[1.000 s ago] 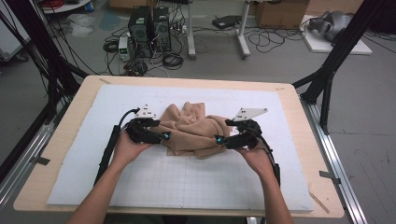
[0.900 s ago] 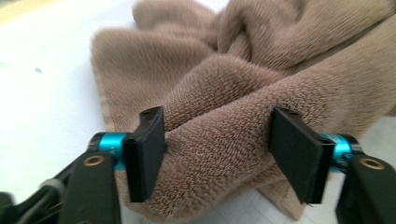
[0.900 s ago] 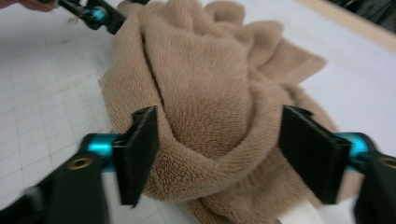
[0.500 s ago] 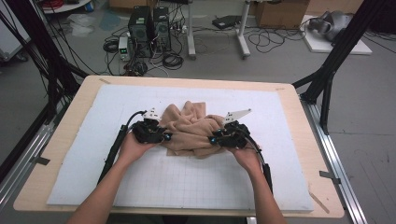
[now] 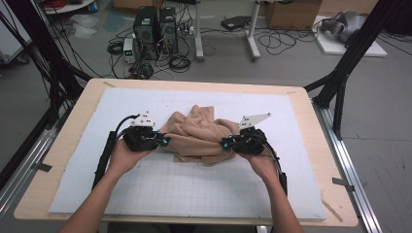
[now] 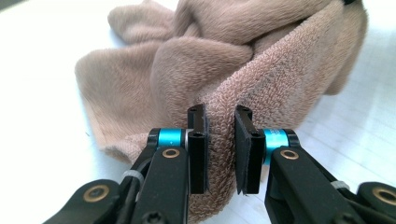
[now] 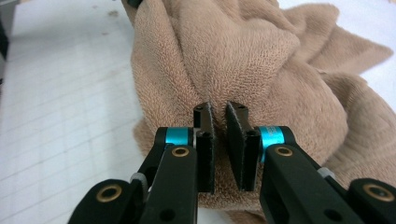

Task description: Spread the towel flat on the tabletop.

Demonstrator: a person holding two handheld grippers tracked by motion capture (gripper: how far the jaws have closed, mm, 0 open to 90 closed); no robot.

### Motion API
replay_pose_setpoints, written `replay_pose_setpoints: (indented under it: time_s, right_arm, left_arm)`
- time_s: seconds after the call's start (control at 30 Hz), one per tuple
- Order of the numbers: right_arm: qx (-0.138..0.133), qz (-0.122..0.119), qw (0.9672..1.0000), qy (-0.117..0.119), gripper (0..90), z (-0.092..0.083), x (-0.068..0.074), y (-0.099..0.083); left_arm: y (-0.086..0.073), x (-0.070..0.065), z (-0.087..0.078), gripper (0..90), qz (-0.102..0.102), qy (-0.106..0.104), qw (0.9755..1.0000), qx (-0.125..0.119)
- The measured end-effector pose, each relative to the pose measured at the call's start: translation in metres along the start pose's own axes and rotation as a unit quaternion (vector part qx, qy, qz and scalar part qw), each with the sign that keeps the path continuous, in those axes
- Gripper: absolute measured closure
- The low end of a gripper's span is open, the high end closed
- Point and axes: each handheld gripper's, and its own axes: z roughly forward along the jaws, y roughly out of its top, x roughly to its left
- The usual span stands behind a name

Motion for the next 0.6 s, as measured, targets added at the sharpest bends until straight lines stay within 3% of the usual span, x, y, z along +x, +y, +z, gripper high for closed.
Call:
replay_pose_setpoints:
  time_s: [0.13, 0.2, 0.23, 0.27, 0.33, 0.37, 0.4, 0.43, 0.53, 0.6]
  right_arm:
    - [-0.001, -0.017, 0.9998, 0.006, 82.3, -0.007, 0.014, 0.005]
    - [-0.001, -0.032, 0.9993, 0.018, 82.2, -0.015, 0.031, 0.008]
    - [-0.001, -0.032, 0.9993, 0.018, 82.2, -0.015, 0.031, 0.008]
    - [0.001, -0.048, 0.9986, 0.022, 82.2, -0.020, 0.045, 0.010]
    - [0.003, -0.055, 0.9982, 0.023, 82.2, -0.023, 0.052, 0.011]
    - [0.006, -0.067, 0.9973, 0.028, 82.2, -0.028, 0.067, 0.011]
    - [0.006, -0.067, 0.9973, 0.028, 82.2, -0.028, 0.067, 0.011]
    - [0.010, -0.080, 0.9962, 0.032, 82.2, -0.032, 0.081, 0.009]
    - [0.014, -0.087, 0.9954, 0.039, 82.2, -0.035, 0.093, 0.006]
    - [0.029, -0.098, 0.9940, 0.039, 82.2, -0.034, 0.111, -0.004]
  left_arm:
    - [0.002, -0.015, -0.024, 77.8, 0.023, 0.003, 0.9996, -0.013]
    - [0.001, -0.024, -0.034, 77.9, 0.035, 0.004, 0.9992, -0.016]
    - [0.001, -0.028, -0.040, 77.9, 0.041, 0.005, 0.9990, -0.019]
    - [0.000, -0.033, -0.046, 77.9, 0.046, 0.003, 0.9987, -0.023]
    - [-0.001, -0.042, -0.057, 77.9, 0.056, 0.000, 0.9980, -0.028]
    - [-0.002, -0.047, -0.063, 77.9, 0.061, -0.001, 0.9977, -0.029]
    - [-0.004, -0.051, -0.067, 77.9, 0.066, -0.004, 0.9974, -0.029]
    - [-0.006, -0.055, -0.071, 77.8, 0.068, -0.009, 0.9972, -0.029]
    - [-0.013, -0.067, -0.080, 77.8, 0.072, -0.016, 0.9969, -0.028]
    - [-0.022, -0.075, -0.082, 77.8, 0.076, -0.024, 0.9965, -0.025]
